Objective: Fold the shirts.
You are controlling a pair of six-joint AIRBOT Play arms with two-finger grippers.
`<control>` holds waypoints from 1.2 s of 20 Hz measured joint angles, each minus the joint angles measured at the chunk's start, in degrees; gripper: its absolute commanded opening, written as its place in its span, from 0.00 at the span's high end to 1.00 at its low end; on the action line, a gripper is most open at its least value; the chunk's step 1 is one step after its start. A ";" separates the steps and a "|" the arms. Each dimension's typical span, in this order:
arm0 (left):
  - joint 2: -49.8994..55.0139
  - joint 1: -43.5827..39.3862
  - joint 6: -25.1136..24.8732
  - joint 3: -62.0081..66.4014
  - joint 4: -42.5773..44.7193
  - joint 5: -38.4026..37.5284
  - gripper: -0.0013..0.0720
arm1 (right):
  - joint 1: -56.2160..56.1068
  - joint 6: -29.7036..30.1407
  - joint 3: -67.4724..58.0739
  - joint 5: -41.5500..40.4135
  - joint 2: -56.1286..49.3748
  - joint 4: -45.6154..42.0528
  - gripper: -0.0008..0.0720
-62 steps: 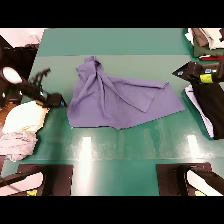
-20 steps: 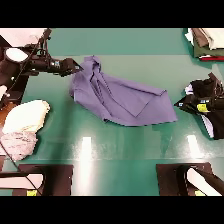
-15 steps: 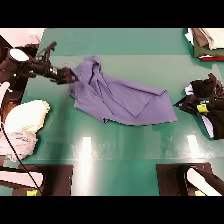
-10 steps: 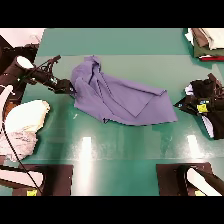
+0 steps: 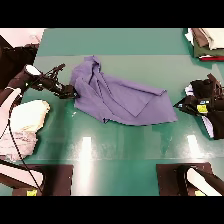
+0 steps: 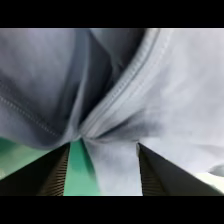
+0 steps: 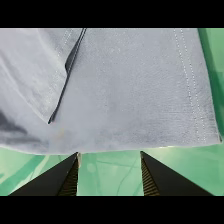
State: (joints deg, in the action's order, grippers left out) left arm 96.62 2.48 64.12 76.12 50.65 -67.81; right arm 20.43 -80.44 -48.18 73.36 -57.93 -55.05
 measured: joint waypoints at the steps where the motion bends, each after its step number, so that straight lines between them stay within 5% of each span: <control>1: 0.31 -0.02 -0.11 -0.09 -0.39 -0.04 0.30 | 0.00 0.00 0.00 0.04 0.00 0.00 0.40; 3: 0.70 -0.28 -0.24 -0.35 -1.05 0.04 0.31 | 0.00 0.00 0.00 0.17 0.00 0.00 0.40; 5: 0.87 -0.59 -0.37 -0.50 -1.68 -0.04 0.94 | 0.00 0.00 0.00 0.17 0.00 0.00 0.40; 11: -0.83 0.85 -0.48 3.21 -2.32 -9.77 0.96 | 0.02 0.00 0.00 0.42 0.00 -0.31 0.40; 17: -14.43 2.99 -0.63 5.92 3.85 -17.07 0.95 | 0.74 1.44 0.17 2.91 -0.59 -7.56 0.40; 24: -21.00 3.37 -0.07 5.62 6.88 -19.80 0.95 | 4.46 4.72 0.33 3.23 -12.02 -8.94 0.40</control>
State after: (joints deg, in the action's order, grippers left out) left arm 75.61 5.85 64.05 81.73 57.54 -87.61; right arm 24.88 -75.72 -47.86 76.60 -69.95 -63.99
